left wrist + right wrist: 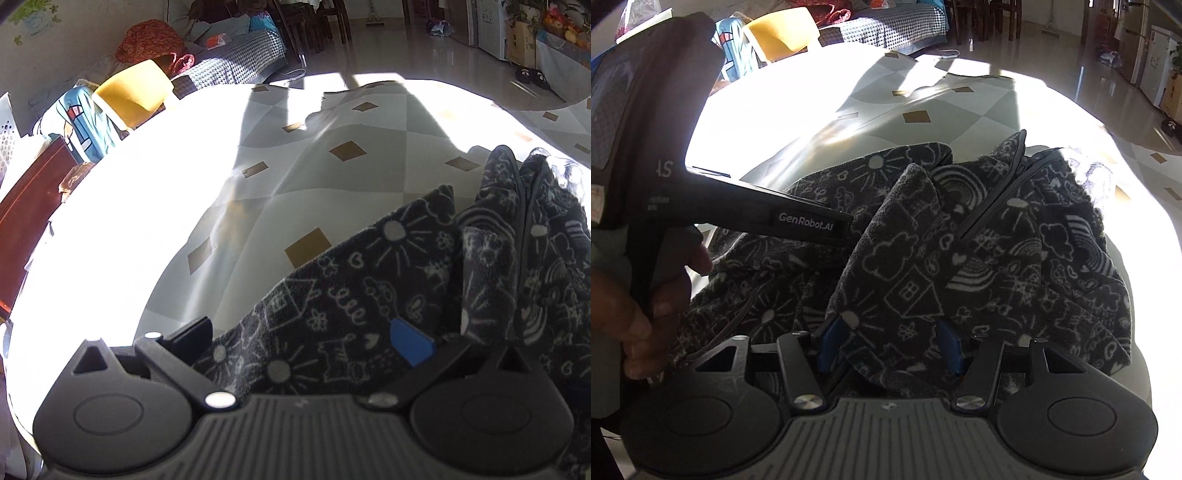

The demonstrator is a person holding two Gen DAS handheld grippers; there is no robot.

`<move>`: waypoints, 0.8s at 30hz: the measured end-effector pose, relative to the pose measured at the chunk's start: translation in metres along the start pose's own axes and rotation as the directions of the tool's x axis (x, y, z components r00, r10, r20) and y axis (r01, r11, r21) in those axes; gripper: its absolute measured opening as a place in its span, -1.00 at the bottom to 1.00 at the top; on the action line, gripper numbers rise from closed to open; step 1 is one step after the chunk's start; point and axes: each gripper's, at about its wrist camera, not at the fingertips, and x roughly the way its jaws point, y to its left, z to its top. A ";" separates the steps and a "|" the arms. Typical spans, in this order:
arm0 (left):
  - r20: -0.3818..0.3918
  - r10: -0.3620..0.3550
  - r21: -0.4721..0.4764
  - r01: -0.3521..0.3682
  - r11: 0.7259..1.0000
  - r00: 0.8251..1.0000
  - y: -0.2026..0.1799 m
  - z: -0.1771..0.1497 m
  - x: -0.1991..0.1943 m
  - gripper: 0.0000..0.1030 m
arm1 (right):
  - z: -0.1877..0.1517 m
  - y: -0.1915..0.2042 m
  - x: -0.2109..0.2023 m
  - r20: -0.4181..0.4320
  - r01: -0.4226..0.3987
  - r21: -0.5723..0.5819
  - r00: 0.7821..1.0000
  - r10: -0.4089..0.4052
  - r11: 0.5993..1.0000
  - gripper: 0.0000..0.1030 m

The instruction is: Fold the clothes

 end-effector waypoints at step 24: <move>-0.032 0.059 0.038 -0.058 0.998 0.998 0.002 -0.012 0.041 1.00 | 0.005 0.007 0.032 -0.016 0.081 0.044 0.997 -0.080 0.996 -0.67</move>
